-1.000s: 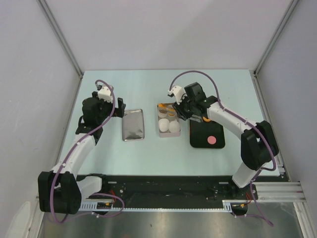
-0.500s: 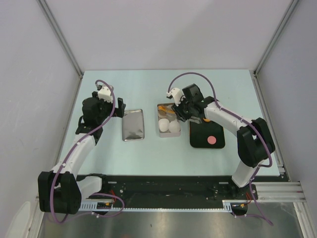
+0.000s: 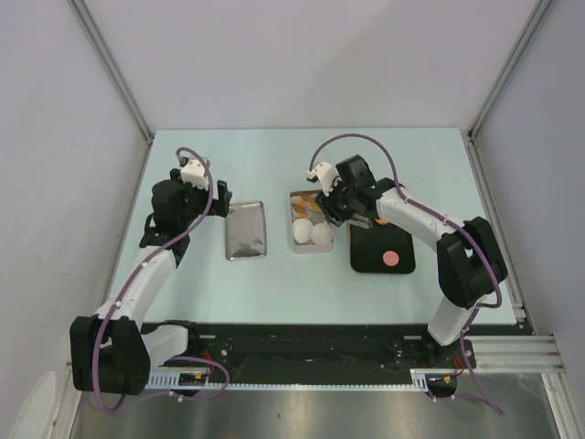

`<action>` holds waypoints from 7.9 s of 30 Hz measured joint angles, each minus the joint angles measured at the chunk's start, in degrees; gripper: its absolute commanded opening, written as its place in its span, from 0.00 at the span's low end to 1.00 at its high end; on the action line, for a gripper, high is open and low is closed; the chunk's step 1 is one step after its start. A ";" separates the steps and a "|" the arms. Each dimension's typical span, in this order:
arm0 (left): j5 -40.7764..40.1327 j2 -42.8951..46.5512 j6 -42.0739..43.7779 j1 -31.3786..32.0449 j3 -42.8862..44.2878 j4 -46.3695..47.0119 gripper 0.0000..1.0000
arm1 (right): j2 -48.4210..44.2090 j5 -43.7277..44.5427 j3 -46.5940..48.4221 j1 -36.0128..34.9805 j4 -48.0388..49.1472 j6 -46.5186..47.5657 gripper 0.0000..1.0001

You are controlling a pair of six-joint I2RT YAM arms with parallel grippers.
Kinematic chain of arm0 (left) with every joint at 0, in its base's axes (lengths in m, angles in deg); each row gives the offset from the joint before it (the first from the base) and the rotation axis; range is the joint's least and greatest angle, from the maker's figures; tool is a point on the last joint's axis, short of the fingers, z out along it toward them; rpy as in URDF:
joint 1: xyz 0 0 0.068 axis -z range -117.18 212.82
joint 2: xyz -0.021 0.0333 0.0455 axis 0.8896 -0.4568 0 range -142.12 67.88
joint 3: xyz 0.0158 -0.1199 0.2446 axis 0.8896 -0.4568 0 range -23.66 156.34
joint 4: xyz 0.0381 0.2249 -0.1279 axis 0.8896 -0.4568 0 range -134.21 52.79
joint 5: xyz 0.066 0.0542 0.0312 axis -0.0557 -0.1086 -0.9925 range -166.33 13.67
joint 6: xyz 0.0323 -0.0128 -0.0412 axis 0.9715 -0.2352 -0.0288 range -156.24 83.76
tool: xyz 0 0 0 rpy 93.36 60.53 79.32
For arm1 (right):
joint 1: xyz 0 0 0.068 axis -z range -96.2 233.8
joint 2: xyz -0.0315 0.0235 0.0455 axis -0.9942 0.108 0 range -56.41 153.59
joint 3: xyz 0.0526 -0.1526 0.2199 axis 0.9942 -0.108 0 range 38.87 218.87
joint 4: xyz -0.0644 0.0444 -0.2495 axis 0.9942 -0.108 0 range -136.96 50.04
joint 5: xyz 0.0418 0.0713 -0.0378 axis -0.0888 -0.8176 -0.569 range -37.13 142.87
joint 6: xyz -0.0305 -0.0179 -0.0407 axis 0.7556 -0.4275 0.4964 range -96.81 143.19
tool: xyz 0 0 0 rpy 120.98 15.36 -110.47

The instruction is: Pack the cookies

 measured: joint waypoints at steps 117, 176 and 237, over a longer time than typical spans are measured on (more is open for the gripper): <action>0.20 -0.11 -0.02 0.00 -0.76 0.81 1.00 | -16.76 -9.25 -17.05 33.24 -15.32 11.58 0.52; 0.02 -0.46 0.00 0.00 -0.94 0.85 1.00 | -14.49 -3.61 -16.81 31.58 -14.80 10.73 0.51; 0.04 -0.44 0.02 0.00 -0.96 0.83 1.00 | -26.69 -5.97 -12.87 5.86 -13.31 2.71 0.22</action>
